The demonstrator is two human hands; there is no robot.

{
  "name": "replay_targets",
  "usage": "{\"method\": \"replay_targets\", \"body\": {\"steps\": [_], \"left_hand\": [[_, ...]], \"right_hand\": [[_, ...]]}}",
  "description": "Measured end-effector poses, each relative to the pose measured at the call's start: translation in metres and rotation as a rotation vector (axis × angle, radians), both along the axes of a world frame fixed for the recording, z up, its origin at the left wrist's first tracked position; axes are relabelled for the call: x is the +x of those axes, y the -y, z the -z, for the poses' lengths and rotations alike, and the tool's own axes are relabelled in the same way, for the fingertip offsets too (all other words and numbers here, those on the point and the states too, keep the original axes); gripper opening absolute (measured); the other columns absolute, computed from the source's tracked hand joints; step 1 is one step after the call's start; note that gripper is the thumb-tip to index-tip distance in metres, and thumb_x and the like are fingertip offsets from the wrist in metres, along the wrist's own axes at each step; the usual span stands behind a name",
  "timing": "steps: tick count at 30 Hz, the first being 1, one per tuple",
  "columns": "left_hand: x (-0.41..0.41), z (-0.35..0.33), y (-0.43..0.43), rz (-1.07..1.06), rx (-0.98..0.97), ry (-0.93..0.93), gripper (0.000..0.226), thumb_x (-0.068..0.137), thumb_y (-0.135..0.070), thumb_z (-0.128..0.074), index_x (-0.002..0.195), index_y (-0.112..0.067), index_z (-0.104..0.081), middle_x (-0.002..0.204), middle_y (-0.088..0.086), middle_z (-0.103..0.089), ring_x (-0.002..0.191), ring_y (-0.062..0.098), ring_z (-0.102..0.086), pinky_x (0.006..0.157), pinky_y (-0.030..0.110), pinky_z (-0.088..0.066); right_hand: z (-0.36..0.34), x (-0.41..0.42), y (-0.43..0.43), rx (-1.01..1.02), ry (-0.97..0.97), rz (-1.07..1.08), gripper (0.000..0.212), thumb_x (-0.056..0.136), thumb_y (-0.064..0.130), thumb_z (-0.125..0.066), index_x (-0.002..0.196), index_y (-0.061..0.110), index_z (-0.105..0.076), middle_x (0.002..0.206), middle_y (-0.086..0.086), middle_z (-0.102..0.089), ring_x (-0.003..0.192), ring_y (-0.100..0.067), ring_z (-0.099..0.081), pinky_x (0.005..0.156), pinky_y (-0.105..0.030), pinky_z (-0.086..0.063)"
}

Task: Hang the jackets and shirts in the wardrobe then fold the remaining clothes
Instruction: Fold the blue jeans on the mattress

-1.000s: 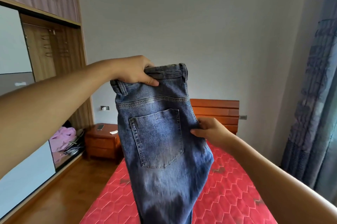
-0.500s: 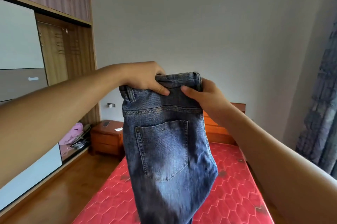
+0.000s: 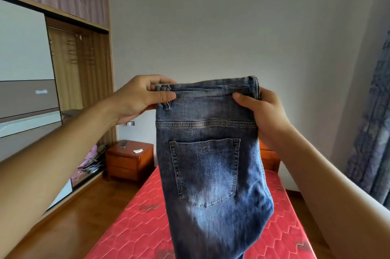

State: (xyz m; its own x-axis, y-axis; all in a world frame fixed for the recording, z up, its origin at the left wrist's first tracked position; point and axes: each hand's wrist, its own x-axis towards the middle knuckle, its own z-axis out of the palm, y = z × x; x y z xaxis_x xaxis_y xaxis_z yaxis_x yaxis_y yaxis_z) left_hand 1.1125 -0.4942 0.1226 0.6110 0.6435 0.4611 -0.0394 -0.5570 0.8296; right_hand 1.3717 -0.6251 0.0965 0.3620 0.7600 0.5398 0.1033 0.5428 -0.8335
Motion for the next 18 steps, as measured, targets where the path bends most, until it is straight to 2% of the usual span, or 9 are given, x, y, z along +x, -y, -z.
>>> {"method": "replay_targets", "body": {"steps": [2,4,6,8,10,11,13,14,18], "left_hand": [[0.005,-0.003,0.015,-0.011,0.009,0.136,0.024,0.087,-0.01,-0.066,0.111,-0.009,-0.066,0.077,-0.005,-0.074,0.067,0.004,-0.07,0.053,0.011,-0.051],[0.006,-0.009,0.026,-0.015,0.028,0.247,0.022,0.089,-0.018,-0.063,0.109,-0.008,-0.063,0.064,-0.01,-0.069,0.044,-0.002,-0.059,0.037,0.008,-0.04],[0.006,-0.018,0.029,-0.034,0.06,0.283,0.039,0.078,-0.045,-0.071,0.103,-0.015,-0.069,0.071,-0.006,-0.071,0.05,0.005,-0.059,0.037,0.015,-0.038],[0.005,-0.024,0.025,-0.025,0.072,0.302,0.052,0.07,-0.063,-0.076,0.1,-0.02,-0.074,0.087,0.011,-0.071,0.073,0.027,-0.057,0.057,0.034,-0.043],[0.004,-0.026,0.023,-0.03,0.048,0.313,0.058,0.069,-0.067,-0.077,0.105,-0.021,-0.074,0.102,0.031,-0.065,0.087,0.037,-0.048,0.07,0.05,-0.041],[0.006,-0.025,0.019,-0.04,0.051,0.313,0.055,0.073,-0.065,-0.076,0.105,-0.021,-0.074,0.099,0.03,-0.066,0.082,0.036,-0.049,0.066,0.046,-0.045],[0.01,-0.017,0.012,-0.035,0.059,0.294,0.036,0.083,-0.052,-0.068,0.103,-0.022,-0.072,0.085,0.009,-0.068,0.069,0.027,-0.055,0.05,0.028,-0.041],[0.011,-0.01,0.009,-0.02,0.043,0.279,0.029,0.087,-0.044,-0.064,0.104,-0.021,-0.071,0.084,0.001,-0.069,0.069,0.022,-0.062,0.05,0.026,-0.041],[0.013,0.03,-0.024,-0.003,0.069,0.094,0.024,0.088,-0.029,-0.064,0.11,-0.025,-0.07,0.093,-0.005,-0.071,0.086,0.005,-0.066,0.071,0.022,-0.052]], "right_hand": [[-0.011,-0.003,0.013,0.043,0.002,0.006,0.007,0.089,0.002,-0.069,0.092,0.007,-0.073,0.093,-0.015,-0.075,0.088,-0.031,-0.072,0.088,-0.053,-0.059],[-0.021,-0.006,0.024,0.075,0.005,0.005,0.005,0.09,0.005,-0.069,0.093,0.006,-0.072,0.093,-0.015,-0.075,0.089,-0.032,-0.072,0.088,-0.051,-0.06],[-0.028,-0.01,0.032,0.097,0.005,0.008,0.007,0.092,0.01,-0.068,0.094,0.005,-0.072,0.092,-0.014,-0.075,0.088,-0.03,-0.072,0.086,-0.05,-0.06],[-0.033,-0.013,0.037,0.116,0.001,0.008,0.012,0.094,0.015,-0.065,0.095,0.005,-0.071,0.09,-0.011,-0.075,0.086,-0.027,-0.072,0.084,-0.047,-0.061],[-0.035,-0.016,0.038,0.123,-0.011,0.005,0.016,0.096,0.019,-0.062,0.093,0.005,-0.07,0.085,-0.009,-0.076,0.081,-0.024,-0.073,0.08,-0.045,-0.062],[-0.033,-0.016,0.037,0.113,-0.017,0.012,0.017,0.097,0.02,-0.061,0.09,0.006,-0.069,0.081,-0.008,-0.076,0.077,-0.022,-0.073,0.075,-0.043,-0.063],[-0.026,-0.015,0.028,0.075,-0.023,0.038,0.021,0.099,0.02,-0.06,0.083,0.01,-0.068,0.072,-0.004,-0.074,0.068,-0.019,-0.072,0.069,-0.04,-0.063],[-0.02,-0.014,0.022,0.045,-0.022,0.048,0.022,0.099,0.019,-0.06,0.08,0.011,-0.067,0.07,-0.003,-0.073,0.067,-0.018,-0.07,0.069,-0.041,-0.063],[0.02,-0.001,-0.007,-0.129,0.009,0.048,0.016,0.097,0.014,-0.059,0.084,0.009,-0.067,0.072,-0.004,-0.07,0.067,-0.018,-0.067,0.066,-0.036,-0.058]]}}
